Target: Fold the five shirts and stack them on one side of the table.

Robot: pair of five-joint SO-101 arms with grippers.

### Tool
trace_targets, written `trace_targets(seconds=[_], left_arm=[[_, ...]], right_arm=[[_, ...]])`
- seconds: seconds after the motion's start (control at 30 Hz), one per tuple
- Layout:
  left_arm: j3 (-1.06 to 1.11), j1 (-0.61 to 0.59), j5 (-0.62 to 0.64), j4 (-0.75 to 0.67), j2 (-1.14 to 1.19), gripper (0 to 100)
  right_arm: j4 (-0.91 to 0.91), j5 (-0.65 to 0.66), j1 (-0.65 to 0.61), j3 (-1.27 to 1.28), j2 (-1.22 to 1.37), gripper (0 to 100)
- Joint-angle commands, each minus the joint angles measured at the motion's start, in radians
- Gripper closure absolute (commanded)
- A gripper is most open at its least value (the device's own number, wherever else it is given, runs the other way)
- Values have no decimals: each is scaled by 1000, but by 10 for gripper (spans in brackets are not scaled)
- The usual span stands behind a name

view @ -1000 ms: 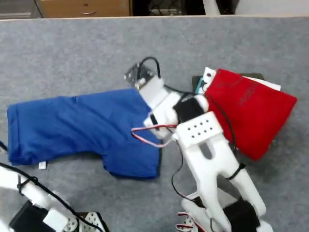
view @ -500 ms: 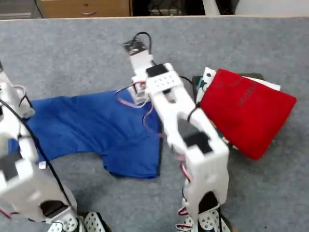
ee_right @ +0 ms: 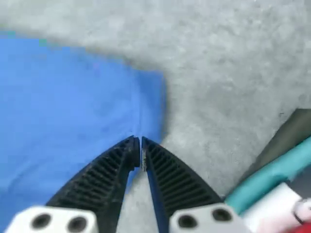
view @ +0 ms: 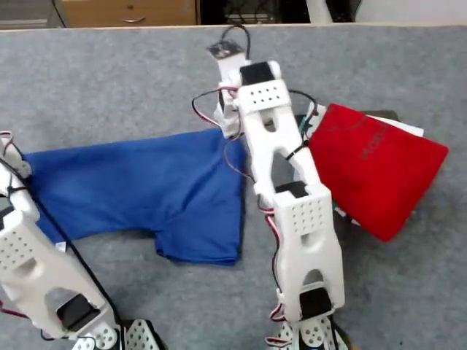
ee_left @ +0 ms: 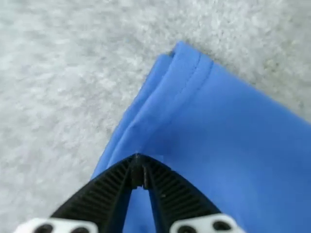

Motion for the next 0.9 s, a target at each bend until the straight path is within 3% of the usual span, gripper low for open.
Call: trace_targets(seconds=[0.0, 0.1, 0.23, 0.33, 0.5, 0.67, 0.87], left_arm=[[-19, -27, -25, 49, -172, 973], [150, -28, -41, 46, -311, 972], [487, -76, -44, -153, -506, 972], [677, -134, -44, -279, -652, 972], [816, -160, -103, -345, -779, 971], [816, -159, -104, -348, -779, 971], [823, -159, -104, -341, -779, 970]], right_arm=[[57, 55, -41, -131, -117, 984], [57, 121, -114, -21, -289, 982], [54, 299, -261, 390, -590, 975], [-11, 290, -344, 725, -780, 905], [-207, 305, -466, 1248, -990, 802], [-448, 302, -600, 1587, -1036, 793], [-683, 245, -617, 1643, -817, 783]])
